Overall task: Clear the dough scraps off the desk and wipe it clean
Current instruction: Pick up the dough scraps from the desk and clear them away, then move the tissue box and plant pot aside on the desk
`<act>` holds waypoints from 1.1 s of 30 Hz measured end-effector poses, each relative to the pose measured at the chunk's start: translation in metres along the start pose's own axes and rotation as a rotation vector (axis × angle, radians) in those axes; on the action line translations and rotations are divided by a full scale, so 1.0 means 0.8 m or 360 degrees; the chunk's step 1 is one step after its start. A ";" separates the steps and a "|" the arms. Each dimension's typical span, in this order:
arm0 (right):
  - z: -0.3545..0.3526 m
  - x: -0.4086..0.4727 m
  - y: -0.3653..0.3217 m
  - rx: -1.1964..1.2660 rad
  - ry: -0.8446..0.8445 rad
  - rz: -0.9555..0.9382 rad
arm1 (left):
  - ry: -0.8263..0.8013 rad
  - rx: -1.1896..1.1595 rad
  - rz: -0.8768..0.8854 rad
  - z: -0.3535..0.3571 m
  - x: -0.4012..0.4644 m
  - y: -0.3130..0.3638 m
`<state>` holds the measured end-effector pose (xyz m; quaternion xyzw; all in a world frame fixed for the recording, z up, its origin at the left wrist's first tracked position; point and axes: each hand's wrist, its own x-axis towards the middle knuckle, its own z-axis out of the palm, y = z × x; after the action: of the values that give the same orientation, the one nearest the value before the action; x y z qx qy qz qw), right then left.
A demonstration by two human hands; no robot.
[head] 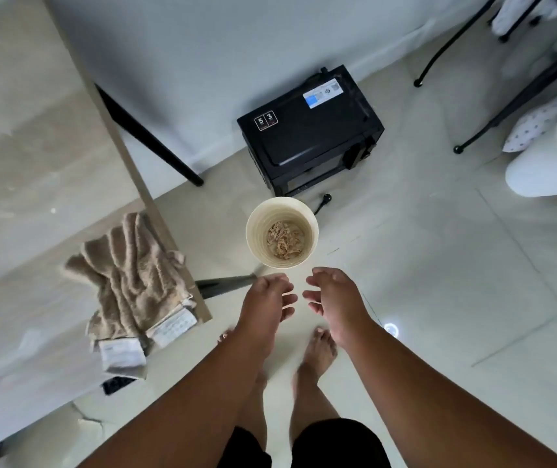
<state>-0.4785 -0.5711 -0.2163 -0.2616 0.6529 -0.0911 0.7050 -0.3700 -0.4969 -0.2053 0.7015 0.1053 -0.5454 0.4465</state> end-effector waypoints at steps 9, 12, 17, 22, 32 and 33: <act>0.012 -0.174 -0.064 -0.0308 -0.0159 -0.0310 | -0.0205 0.0201 0.0286 -0.040 -0.198 0.067; 0.031 -0.210 -0.081 -0.0452 -0.0260 -0.0424 | -0.0146 0.0112 0.0392 -0.071 -0.229 0.090; 0.087 -0.249 -0.100 -0.0684 -0.0403 -0.0592 | -0.0002 -0.0114 0.0533 -0.147 -0.263 0.124; 0.158 -0.281 -0.089 -0.0776 -0.0511 -0.0689 | 0.0176 -0.0262 0.0650 -0.248 -0.286 0.136; 0.323 -0.366 -0.003 -0.0931 -0.0588 -0.0861 | 0.0394 -0.0402 0.0740 -0.475 -0.309 0.116; 0.339 -0.373 0.007 -0.0952 -0.0577 -0.0871 | 0.0399 -0.0410 0.0749 -0.496 -0.308 0.114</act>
<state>-0.2559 -0.3584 0.0447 -0.6291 0.4230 -0.0339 0.6513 -0.1398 -0.1720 0.0555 0.7061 0.0625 -0.3181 0.6296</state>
